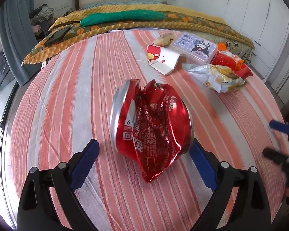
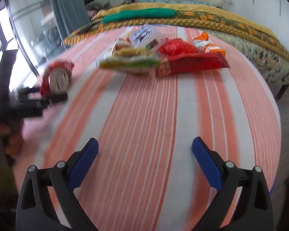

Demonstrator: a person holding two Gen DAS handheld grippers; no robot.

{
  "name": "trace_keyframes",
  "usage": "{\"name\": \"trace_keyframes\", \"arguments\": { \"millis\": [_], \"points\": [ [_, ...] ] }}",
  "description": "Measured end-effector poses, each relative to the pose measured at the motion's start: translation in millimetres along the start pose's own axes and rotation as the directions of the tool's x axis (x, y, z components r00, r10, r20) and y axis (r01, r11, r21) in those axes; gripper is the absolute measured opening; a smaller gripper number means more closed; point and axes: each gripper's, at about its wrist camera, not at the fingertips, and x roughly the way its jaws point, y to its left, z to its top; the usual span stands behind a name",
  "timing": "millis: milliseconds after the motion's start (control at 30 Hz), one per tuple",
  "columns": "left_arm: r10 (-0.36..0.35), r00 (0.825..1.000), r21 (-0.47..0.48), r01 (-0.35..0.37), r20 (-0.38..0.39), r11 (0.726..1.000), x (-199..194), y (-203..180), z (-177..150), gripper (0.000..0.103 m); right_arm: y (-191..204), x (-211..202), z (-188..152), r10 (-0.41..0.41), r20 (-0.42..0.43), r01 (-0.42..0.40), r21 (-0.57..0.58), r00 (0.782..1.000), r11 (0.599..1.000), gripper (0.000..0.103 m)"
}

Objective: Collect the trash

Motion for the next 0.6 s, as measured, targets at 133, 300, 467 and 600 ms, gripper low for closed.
{"name": "trace_keyframes", "arguments": {
  "millis": [133, 300, 467, 600],
  "points": [
    [0.032, 0.999, 0.024, -0.031, -0.012, 0.999, 3, -6, 0, 0.097, 6, -10, 49, 0.067, 0.054, -0.069, 0.028, 0.996, 0.997, 0.095],
    [0.025, 1.000, 0.018, -0.025, -0.013, 1.000, 3, -3, 0, 0.097, 27, 25, 104, 0.076, 0.013, -0.075, -0.038, 0.997, 0.996, 0.076],
    [0.022, 1.000, 0.016, -0.022, -0.013, 1.000, 3, -3, -1, 0.097, 38, 66, 117, -0.010, -0.073, 0.003, -0.100, 0.997, 0.995, 0.068],
    [0.018, 1.000, 0.015, -0.018, -0.014, 1.000, 3, -4, -1, 0.097, 37, 62, 106, -0.007, -0.077, -0.002, -0.115, 0.997, 0.993, 0.048]
  ]
}}
